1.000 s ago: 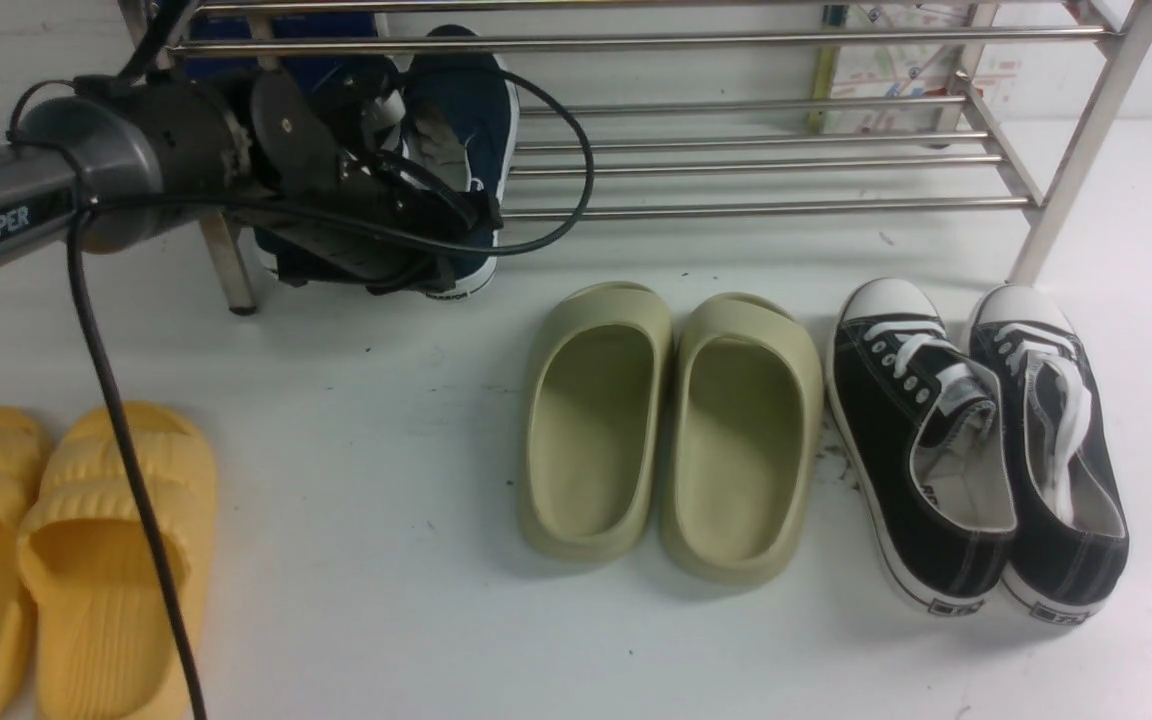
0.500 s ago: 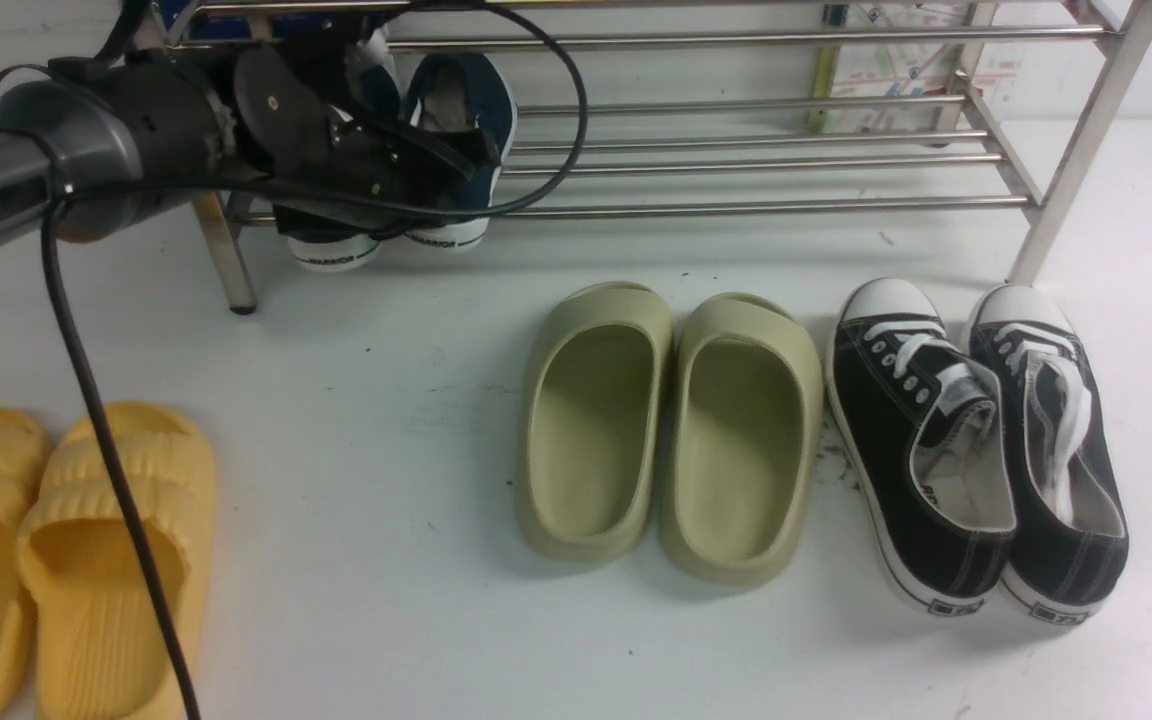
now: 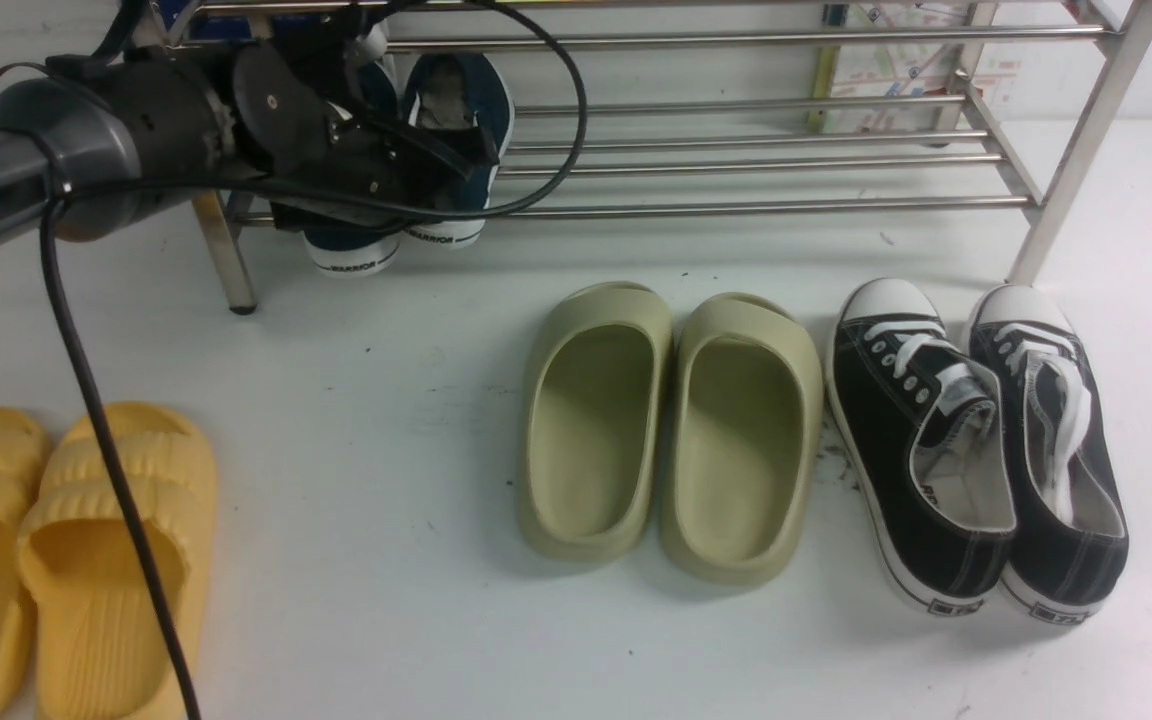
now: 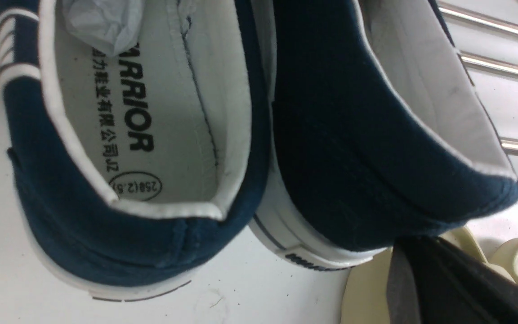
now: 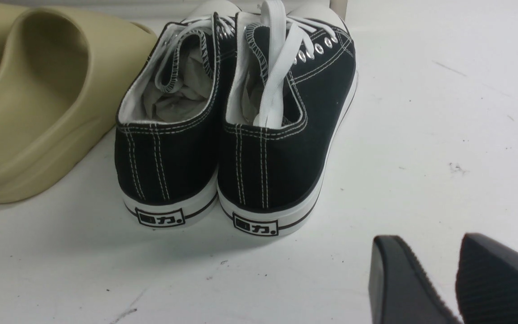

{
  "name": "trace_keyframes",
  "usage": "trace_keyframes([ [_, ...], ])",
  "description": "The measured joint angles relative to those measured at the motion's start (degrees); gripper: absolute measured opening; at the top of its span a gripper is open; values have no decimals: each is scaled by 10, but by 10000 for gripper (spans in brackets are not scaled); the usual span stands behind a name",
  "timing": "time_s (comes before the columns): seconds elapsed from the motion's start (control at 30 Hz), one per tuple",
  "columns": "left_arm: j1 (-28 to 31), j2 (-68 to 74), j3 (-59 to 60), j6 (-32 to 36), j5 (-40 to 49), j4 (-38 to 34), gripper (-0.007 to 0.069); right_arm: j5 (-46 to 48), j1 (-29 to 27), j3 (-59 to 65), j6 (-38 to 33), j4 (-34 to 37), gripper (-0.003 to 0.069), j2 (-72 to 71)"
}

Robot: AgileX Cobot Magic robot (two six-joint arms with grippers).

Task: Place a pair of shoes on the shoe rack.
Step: Use the left arm to put a shoe into the shoe rack

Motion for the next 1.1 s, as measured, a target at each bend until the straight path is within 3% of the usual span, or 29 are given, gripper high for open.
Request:
trace_keyframes([
  [0.13,0,0,0,0,2,1,27,0,0,0,0,0,239,0],
  [0.37,1,-37,0,0,35,33,318,0,0,0,0,0,239,0],
  [0.4,1,-40,0,0,36,33,327,0,0,0,0,0,239,0],
  [0.47,1,-77,0,-4,67,72,424,0,0,0,0,0,239,0],
  [0.6,15,-104,-1,-38,118,108,456,0,0,0,0,0,239,0],
  [0.67,25,-102,3,-46,134,113,433,0,0,0,0,0,239,0],
  [0.7,37,-92,11,-50,143,114,367,0,0,0,0,0,239,0],
  [0.73,39,-91,13,-50,145,114,356,0,0,0,0,0,239,0],
  [0.77,49,-75,18,-49,146,110,230,0,0,0,0,0,239,0],
  [0.8,52,-67,19,-46,145,107,162,0,0,0,0,0,239,0],
  [0.83,52,-63,20,-45,145,104,145,0,0,0,0,0,239,0],
  [0.87,53,-50,21,-40,138,93,32,0,0,0,0,0,239,0],
  [0.9,53,-39,21,-35,123,83,-14,0,0,0,0,0,239,0],
  [1.1,53,-6,21,-31,71,67,-14,0,0,0,0,0,239,0],
])
